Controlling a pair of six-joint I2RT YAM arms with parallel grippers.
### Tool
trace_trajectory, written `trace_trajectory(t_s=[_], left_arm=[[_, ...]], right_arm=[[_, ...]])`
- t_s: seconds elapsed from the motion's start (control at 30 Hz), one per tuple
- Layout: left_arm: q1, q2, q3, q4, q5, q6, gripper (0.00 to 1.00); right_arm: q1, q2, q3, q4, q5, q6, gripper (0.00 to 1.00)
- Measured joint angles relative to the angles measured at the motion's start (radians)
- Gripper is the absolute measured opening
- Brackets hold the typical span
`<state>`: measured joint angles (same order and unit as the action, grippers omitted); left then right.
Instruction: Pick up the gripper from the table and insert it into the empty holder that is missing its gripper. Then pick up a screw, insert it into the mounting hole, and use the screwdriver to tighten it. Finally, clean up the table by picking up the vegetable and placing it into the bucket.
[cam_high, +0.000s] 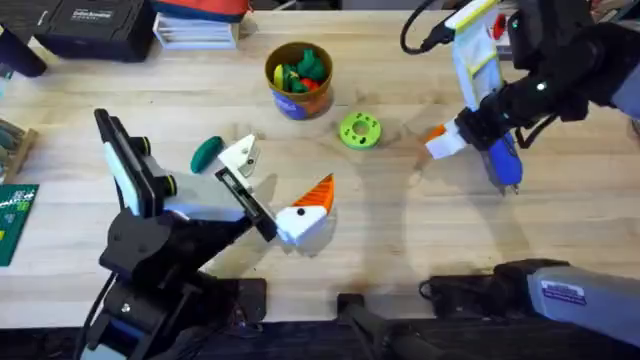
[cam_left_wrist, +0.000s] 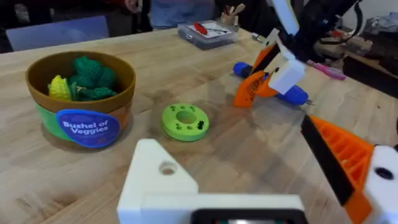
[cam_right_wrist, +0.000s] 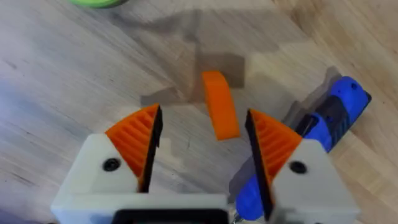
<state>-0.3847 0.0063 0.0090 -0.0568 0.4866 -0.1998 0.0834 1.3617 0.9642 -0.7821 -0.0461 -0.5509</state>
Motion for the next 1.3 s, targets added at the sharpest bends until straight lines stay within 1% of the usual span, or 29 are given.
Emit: trace_trajectory(t_s=[0.07,0.2,0.33,0.37,0.4,0.43,0.6,0.7,0.8,0.93,1.0,1.07,1.13,1.2,1.3], left_arm=[[0.000,0.000,0.000,0.000,0.000,0.000,0.986],[0.000,0.000,0.000,0.000,0.000,0.000,0.986],[0.000,0.000,0.000,0.000,0.000,0.000,0.986],[0.000,0.000,0.000,0.000,0.000,0.000,0.986],[0.000,0.000,0.000,0.000,0.000,0.000,0.986],[0.000,0.000,0.000,0.000,0.000,0.000,0.986],[0.000,0.000,0.000,0.000,0.000,0.000,0.986],[0.000,0.000,0.000,0.000,0.000,0.000,0.986],[0.000,0.000,0.000,0.000,0.000,0.000,0.986],[0.000,0.000,0.000,0.000,0.000,0.000,0.987],[0.000,0.000,0.000,0.000,0.000,0.000,0.987],[0.000,0.000,0.000,0.000,0.000,0.000,0.987],[0.000,0.000,0.000,0.000,0.000,0.000,0.987],[0.000,0.000,0.000,0.000,0.000,0.000,0.986],[0.000,0.000,0.000,0.000,0.000,0.000,0.985]], right_arm=[[0.000,0.000,0.000,0.001,0.000,-0.003,0.648],[0.000,0.000,0.000,0.001,0.000,-0.004,0.426],[0.000,0.000,0.000,-0.004,0.001,-0.005,0.236],[0.000,0.000,0.000,-0.003,0.001,-0.007,0.176],[0.000,0.000,0.000,-0.003,0.004,-0.010,0.067],[0.000,0.000,0.001,-0.002,0.009,-0.008,0.021],[0.000,-0.029,0.002,-0.004,0.034,0.003,0.010],[0.000,-0.110,0.024,-0.044,0.030,0.036,0.009],[0.000,-0.242,0.061,-0.088,-0.018,0.086,0.008],[-0.023,-0.449,0.073,-0.128,-0.150,0.163,0.008],[-0.046,-0.537,0.052,-0.121,-0.237,0.202,0.008],[-0.062,-0.608,-0.001,-0.075,-0.337,0.260,0.008],[-0.065,-0.643,-0.075,0.016,-0.440,0.343,0.008],[-0.064,-0.648,-0.160,0.144,-0.541,0.453,0.008],[-0.052,-0.620,-0.282,0.330,-0.660,0.687,0.008]])
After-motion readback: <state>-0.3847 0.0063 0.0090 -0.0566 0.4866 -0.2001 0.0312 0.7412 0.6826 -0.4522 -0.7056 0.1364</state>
